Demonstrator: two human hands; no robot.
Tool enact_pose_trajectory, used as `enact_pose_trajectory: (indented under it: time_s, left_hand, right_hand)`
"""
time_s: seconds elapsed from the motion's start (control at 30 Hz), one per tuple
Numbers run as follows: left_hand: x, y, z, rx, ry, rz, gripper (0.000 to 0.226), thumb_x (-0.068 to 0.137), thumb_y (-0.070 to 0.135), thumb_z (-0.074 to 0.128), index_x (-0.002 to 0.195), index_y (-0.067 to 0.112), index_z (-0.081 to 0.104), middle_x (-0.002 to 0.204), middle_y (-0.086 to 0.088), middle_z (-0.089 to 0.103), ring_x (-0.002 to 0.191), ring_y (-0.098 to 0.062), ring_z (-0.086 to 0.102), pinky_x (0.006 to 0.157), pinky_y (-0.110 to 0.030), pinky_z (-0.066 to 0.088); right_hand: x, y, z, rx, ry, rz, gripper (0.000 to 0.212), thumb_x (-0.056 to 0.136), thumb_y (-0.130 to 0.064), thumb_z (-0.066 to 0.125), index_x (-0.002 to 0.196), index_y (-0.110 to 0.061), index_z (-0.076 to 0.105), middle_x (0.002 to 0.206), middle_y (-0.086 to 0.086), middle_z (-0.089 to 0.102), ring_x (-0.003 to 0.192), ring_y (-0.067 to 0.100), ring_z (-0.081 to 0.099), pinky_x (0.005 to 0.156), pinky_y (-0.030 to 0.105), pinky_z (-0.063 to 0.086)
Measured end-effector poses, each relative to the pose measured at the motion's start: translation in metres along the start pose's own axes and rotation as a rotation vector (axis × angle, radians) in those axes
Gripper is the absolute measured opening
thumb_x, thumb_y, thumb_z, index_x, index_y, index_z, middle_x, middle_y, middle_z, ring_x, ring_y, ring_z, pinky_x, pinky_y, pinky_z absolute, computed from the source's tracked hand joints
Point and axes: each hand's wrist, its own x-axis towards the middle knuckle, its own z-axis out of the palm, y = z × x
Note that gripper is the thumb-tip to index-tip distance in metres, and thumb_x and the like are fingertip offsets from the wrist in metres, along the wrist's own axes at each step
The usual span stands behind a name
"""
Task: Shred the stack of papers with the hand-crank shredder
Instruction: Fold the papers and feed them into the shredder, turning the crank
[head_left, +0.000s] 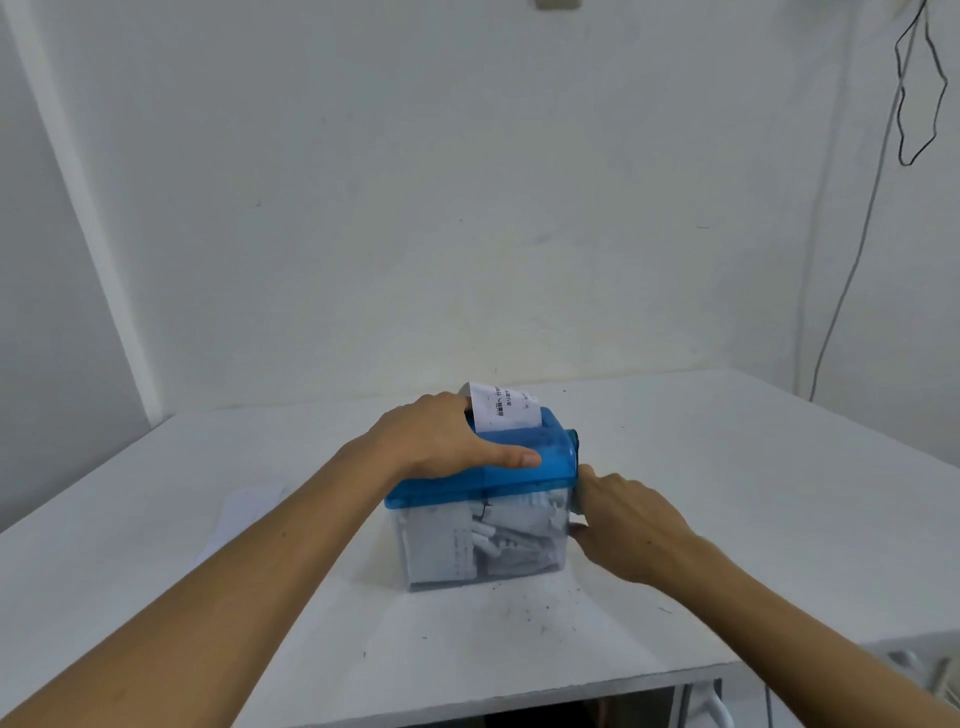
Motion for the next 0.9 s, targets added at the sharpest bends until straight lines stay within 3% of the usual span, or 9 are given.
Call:
enact_pose_trajectory:
  time_s: [0.1,0.2,0.37,0.43,0.53,0.63,0.73,0.83,0.9]
  left_hand:
    - [-0.002,0.003,-0.003,-0.012,-0.011,-0.017,0.127,0.032,0.106,0.052,0.144,0.046,0.045,0.134,0.017,0.059,0.110,-0.015,0.059,0.095,-0.042,0.053]
    - [-0.003,0.004,-0.001,-0.061,-0.035,-0.033,0.131,0.026,0.105,0.056,0.142,0.046,0.046,0.133,0.016,0.060,0.110,-0.015,0.060,0.096,-0.042,0.053]
    - [0.000,0.001,-0.001,-0.097,-0.020,-0.026,0.133,0.021,0.104,0.057,0.141,0.048,0.048,0.131,0.018,0.060,0.111,-0.015,0.059,0.099,-0.041,0.051]
    - [0.002,0.000,0.001,-0.117,-0.018,-0.009,0.133,0.019,0.104,0.057,0.140,0.048,0.049,0.129,0.018,0.061,0.111,-0.015,0.060,0.099,-0.041,0.052]
    - [0.001,-0.002,0.002,-0.144,-0.002,0.008,0.122,0.026,0.101,0.062,0.136,0.049,0.051,0.124,0.018,0.062,0.107,-0.013,0.061,0.097,-0.040,0.053]
    - [-0.001,0.000,0.000,-0.129,-0.015,0.009,0.115,0.034,0.096,0.066,0.138,0.048,0.051,0.129,0.017,0.061,0.109,-0.015,0.060,0.099,-0.041,0.052]
    - [-0.002,0.002,-0.002,-0.105,-0.027,-0.005,0.123,0.028,0.101,0.061,0.137,0.047,0.052,0.131,0.015,0.062,0.109,-0.017,0.061,0.098,-0.042,0.053]
    - [0.000,0.000,0.000,-0.099,-0.020,0.024,0.107,0.035,0.099,0.063,0.128,0.047,0.058,0.124,0.017,0.065,0.102,-0.013,0.063,0.094,-0.040,0.055]
    - [-0.001,-0.002,0.001,-0.101,-0.014,0.053,0.096,0.040,0.095,0.065,0.124,0.049,0.059,0.121,0.019,0.065,0.102,-0.011,0.063,0.093,-0.039,0.054]
  right_hand:
    - [-0.004,-0.003,-0.022,-0.071,-0.054,-0.002,0.021,0.095,-0.038,0.056,0.105,-0.020,0.054,0.103,0.000,0.065,0.087,0.020,0.061,0.074,0.031,0.052]
    - [-0.014,-0.008,-0.053,-0.111,-0.151,0.030,0.025,0.089,-0.038,0.058,0.078,-0.019,0.046,0.081,-0.002,0.057,0.071,0.018,0.054,0.060,0.028,0.043]
    - [-0.003,-0.011,-0.111,0.253,-0.236,0.090,0.033,0.090,-0.029,0.062,0.067,-0.007,0.052,0.045,-0.002,0.058,0.049,0.014,0.068,0.051,0.024,0.052]
    - [0.006,-0.013,-0.123,0.363,-0.175,0.116,0.046,0.093,-0.041,0.061,0.066,-0.005,0.053,0.051,0.000,0.059,0.053,0.019,0.071,0.057,0.030,0.059]
    - [0.017,-0.018,-0.116,0.175,0.011,0.115,0.062,0.092,-0.061,0.054,0.060,-0.008,0.057,0.045,-0.001,0.062,0.045,0.018,0.065,0.058,0.032,0.058]
    - [0.029,-0.016,-0.108,0.036,0.384,0.047,0.061,0.094,-0.054,0.051,0.049,-0.013,0.047,0.044,-0.001,0.051,0.043,0.022,0.045,0.048,0.027,0.038]
    - [0.057,-0.012,-0.110,0.087,0.622,-0.022,0.063,0.098,-0.058,0.043,0.054,-0.013,0.046,0.050,0.002,0.053,0.047,0.023,0.049,0.050,0.029,0.037]
    - [0.088,-0.012,-0.094,0.189,0.553,0.055,0.065,0.099,-0.061,0.039,0.058,-0.012,0.050,0.055,0.002,0.058,0.053,0.025,0.055,0.052,0.031,0.041]
    - [0.101,-0.008,-0.069,0.324,0.450,0.173,0.066,0.099,-0.061,0.041,0.055,-0.012,0.047,0.052,0.000,0.055,0.049,0.020,0.051,0.050,0.029,0.035]
